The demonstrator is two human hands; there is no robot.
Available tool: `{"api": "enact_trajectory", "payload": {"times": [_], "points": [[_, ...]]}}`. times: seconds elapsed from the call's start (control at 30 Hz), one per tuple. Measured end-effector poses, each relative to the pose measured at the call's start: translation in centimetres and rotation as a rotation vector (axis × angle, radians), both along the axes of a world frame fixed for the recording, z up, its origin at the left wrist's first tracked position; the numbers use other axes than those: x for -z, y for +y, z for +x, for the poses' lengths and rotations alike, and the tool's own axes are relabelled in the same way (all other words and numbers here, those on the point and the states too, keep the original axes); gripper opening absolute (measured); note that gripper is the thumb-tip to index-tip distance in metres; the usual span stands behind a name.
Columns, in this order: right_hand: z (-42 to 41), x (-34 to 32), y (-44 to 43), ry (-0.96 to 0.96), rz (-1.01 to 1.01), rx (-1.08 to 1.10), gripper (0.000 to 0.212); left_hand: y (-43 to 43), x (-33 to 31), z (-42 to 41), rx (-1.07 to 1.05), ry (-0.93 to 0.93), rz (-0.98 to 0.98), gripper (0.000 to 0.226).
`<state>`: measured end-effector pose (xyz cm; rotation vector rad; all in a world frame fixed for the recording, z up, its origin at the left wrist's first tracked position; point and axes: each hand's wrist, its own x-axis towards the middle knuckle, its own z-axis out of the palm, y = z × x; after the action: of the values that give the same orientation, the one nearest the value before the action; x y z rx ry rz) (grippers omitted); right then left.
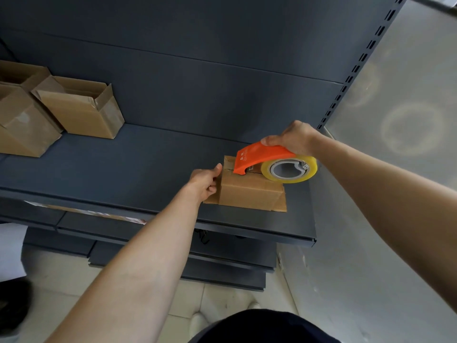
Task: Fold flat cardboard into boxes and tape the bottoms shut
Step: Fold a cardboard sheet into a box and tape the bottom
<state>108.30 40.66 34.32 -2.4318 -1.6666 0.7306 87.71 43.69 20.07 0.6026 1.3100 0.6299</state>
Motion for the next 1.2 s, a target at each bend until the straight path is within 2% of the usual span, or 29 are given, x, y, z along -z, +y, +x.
{"api": "enact_trajectory", "payload": {"times": [0.13, 0.3, 0.37, 0.43, 0.53, 0.77, 0.9, 1.1, 1.2], "points": [[0.0, 0.2, 0.0, 0.008, 0.010, 0.018, 0.058, -0.3, 0.4, 0.4, -0.028, -0.046, -0.080, 0.023], [-0.4, 0.3, 0.1, 0.004, 0.010, 0.007, 0.057, -1.2, 1.1, 0.5, 0.014, 0.040, -0.122, 0.035], [-0.6, 0.2, 0.2, 0.004, 0.006, 0.003, 0.056, -0.9, 0.8, 0.5, -0.030, 0.108, -0.039, 0.030], [-0.7, 0.1, 0.3, 0.011, 0.003, 0.005, 0.055, -0.1, 0.4, 0.6, -0.091, 0.180, 0.130, 0.021], [-0.5, 0.0, 0.4, 0.037, -0.003, 0.009, 0.054, -0.1, -1.0, 1.1, -0.090, 0.084, 0.278, 0.014], [0.2, -0.1, 0.4, 0.078, -0.010, 0.021, 0.053, -1.0, -1.5, 2.3, -0.025, 0.131, 0.424, 0.014], [0.4, 0.1, 0.5, 0.106, -0.002, -0.003, 0.056, -1.2, -1.8, 2.4, 0.020, 0.191, 0.446, 0.020], [1.3, -0.7, 0.0, 0.167, -0.067, -0.099, 0.057, -0.8, -2.2, 2.3, 0.060, 0.270, 0.466, 0.013], [1.7, -0.8, -0.1, 0.168, -0.081, -0.144, 0.059, -0.5, -2.3, 2.1, 0.064, 0.290, 0.482, 0.018]]}}
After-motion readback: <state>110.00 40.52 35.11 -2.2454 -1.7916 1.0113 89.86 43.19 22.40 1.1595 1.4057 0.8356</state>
